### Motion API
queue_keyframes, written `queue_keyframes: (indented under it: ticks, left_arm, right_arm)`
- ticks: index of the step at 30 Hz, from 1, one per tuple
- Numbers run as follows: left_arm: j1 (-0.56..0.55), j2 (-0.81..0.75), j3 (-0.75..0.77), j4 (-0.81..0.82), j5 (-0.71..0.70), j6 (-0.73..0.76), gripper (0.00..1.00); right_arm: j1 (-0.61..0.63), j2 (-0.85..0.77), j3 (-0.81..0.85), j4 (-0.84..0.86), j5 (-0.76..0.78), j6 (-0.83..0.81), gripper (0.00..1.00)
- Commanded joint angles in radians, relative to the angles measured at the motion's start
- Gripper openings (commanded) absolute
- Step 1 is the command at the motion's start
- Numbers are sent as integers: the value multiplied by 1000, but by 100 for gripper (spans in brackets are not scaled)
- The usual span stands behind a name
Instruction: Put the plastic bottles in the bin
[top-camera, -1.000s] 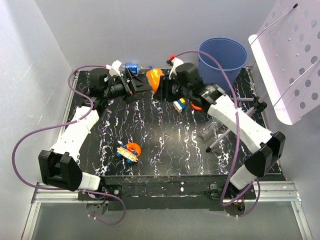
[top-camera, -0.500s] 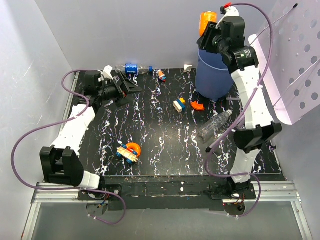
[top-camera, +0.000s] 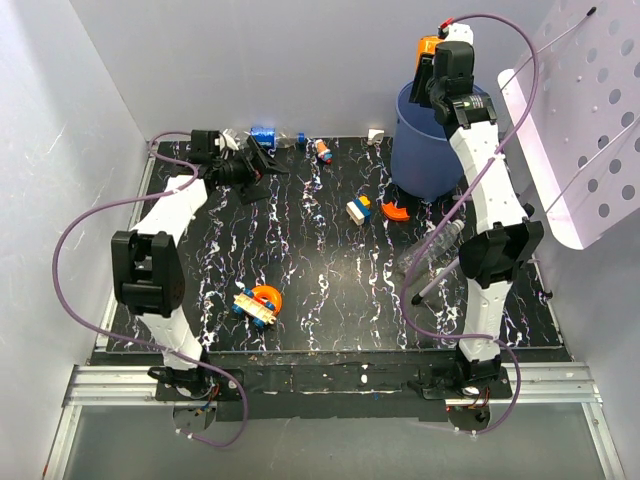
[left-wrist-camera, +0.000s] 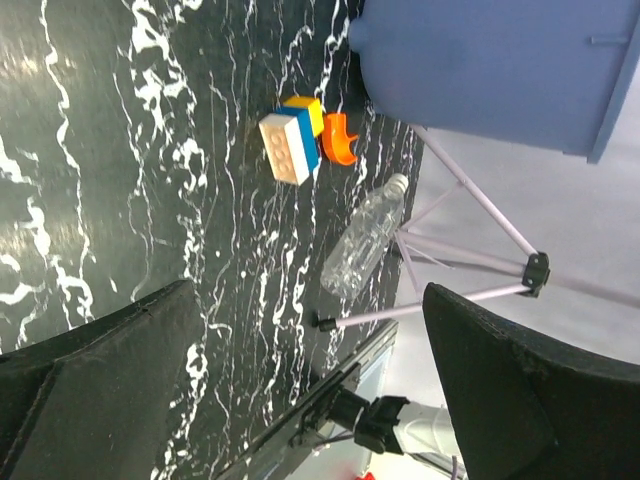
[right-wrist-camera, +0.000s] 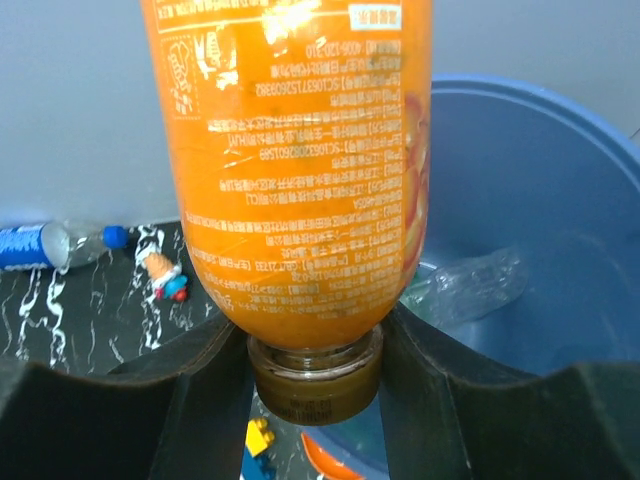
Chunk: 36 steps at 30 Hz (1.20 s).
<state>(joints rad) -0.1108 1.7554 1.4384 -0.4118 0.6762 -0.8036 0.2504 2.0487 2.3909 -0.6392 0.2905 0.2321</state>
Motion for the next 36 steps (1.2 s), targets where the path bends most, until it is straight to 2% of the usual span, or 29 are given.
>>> queue_keyframes:
  ticks: [1, 6, 10, 17, 25, 31, 36]
  left_arm:
    - [22, 71, 118, -9, 7, 7, 98]
    - [51, 182, 240, -15, -35, -11, 98]
    - [63, 277, 376, -31, -67, -19, 98]
    - [69, 469, 612, -44, -252, -26, 98]
    - [72, 676, 787, 85, -409, -123, 98]
    - [68, 797, 832, 221, -530, -252, 98]
    - [62, 904, 941, 254, -595, -296, 98]
  right_arm:
    - [-14, 27, 14, 134, 78, -46, 57]
    - [-20, 47, 7, 153, 96, -63, 65]
    - [-26, 47, -9, 167, 91, -68, 66]
    - [-23, -24, -87, 176, -10, -33, 71]
    - [12, -125, -180, 171, -99, -25, 76]
    - [52, -185, -226, 157, -137, -8, 77]
    - [70, -257, -311, 165, -151, 15, 77]
